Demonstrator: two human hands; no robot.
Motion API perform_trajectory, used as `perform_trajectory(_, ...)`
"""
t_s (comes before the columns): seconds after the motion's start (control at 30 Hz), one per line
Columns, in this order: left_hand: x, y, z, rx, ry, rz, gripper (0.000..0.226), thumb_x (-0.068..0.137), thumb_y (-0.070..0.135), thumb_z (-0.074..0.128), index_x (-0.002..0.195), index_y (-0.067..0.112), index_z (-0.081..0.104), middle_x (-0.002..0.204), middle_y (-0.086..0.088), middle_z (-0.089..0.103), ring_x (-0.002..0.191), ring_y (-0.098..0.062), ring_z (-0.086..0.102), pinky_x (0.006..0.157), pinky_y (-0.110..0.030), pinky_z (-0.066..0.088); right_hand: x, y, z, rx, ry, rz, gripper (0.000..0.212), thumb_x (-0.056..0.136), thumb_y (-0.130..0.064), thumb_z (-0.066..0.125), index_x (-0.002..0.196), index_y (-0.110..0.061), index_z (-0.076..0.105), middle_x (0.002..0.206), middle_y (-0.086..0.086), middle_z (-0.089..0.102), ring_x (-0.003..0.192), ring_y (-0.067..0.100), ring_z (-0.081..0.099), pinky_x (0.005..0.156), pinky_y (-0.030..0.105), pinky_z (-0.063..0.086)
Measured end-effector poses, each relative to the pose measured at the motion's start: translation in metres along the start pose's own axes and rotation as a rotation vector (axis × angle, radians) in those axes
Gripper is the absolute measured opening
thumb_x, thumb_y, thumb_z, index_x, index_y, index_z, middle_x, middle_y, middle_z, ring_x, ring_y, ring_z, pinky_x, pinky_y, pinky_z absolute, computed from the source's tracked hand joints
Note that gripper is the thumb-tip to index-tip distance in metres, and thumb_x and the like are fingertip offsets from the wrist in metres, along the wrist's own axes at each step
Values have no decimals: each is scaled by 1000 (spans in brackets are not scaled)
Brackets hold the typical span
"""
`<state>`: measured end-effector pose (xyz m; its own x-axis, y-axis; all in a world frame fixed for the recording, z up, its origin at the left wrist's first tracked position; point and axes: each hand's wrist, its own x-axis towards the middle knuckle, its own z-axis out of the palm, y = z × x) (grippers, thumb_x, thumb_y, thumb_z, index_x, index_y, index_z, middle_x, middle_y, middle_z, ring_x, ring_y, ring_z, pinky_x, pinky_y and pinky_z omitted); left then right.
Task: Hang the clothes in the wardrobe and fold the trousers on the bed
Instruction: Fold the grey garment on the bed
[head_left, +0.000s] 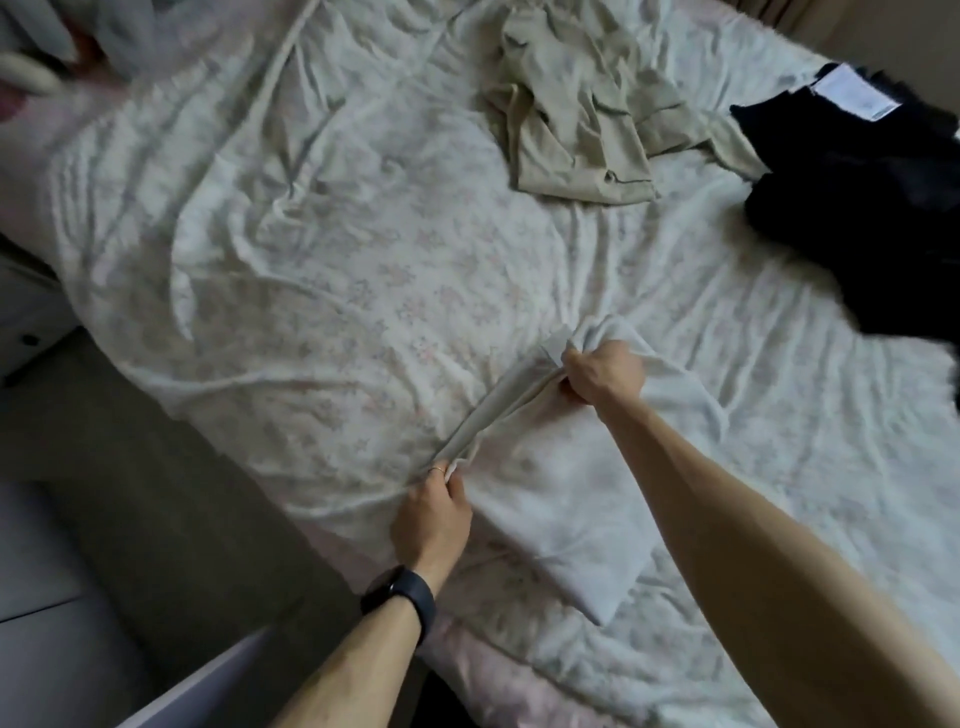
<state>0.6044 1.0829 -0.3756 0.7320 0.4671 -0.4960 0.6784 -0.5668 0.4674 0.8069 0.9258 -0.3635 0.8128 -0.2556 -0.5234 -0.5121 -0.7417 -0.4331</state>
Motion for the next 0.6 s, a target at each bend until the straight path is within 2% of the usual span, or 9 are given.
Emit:
perform_trajectory(0.1,26,-14,-3,63,-59,-40,32,106,36,41,137,29,45,109,-4,69,96,-28,66,65,-30,39,7,-16,29,-46,-29,15,42,94,-46,53,84,-7,58,83,10,70,89,34,70,81,35,57)
perform_trajectory(0.17,38,-22,-2,129,-109,-67,36,105,36,42,140,29,41,114,-4,68,100,-28,66,67,-31,41,10,-22,42,-36,-103,44,43,95,-44,52,79,-6,64,73,7,73,78,29,73,76,34,59)
perform_trajectory(0.3,50,-30,-3,231,-124,-36,35,103,35,42,137,33,49,117,-1,68,101,-27,67,69,-32,44,16,-17,58,110,-321,37,24,88,-17,58,81,0,74,74,13,72,70,29,68,77,43,60)
perform_trajectory(0.37,61,-28,-7,372,-114,67,34,103,35,40,133,32,54,120,0,68,104,-26,66,74,-34,47,17,-14,57,193,-332,-12,18,88,-10,59,85,-1,75,74,11,68,69,25,62,68,40,56)
perform_trajectory(0.43,72,-21,-10,541,-129,155,32,101,32,40,127,28,58,122,-1,66,109,-27,63,81,-36,48,13,-11,53,252,-354,-47,17,86,-4,59,88,-9,76,75,6,66,72,23,58,65,36,48)
perform_trajectory(0.5,77,-12,-12,668,-191,179,31,99,30,43,125,25,59,126,-3,64,116,-28,59,87,-37,45,7,-6,50,289,-427,-74,28,87,0,60,108,-12,75,90,2,69,84,19,59,70,30,45)
perform_trajectory(0.57,80,-1,-14,754,-222,189,36,99,29,46,133,21,55,133,-5,58,123,-29,53,93,-39,43,-5,0,47,335,-463,-99,47,91,-2,59,137,-13,61,122,3,67,107,15,61,79,22,48)
perform_trajectory(0.6,80,4,-15,777,-210,204,41,99,27,48,139,18,49,138,-6,52,127,-30,49,95,-40,43,-14,4,45,354,-439,-127,51,93,-4,58,142,-15,56,132,3,64,114,15,60,83,22,49)
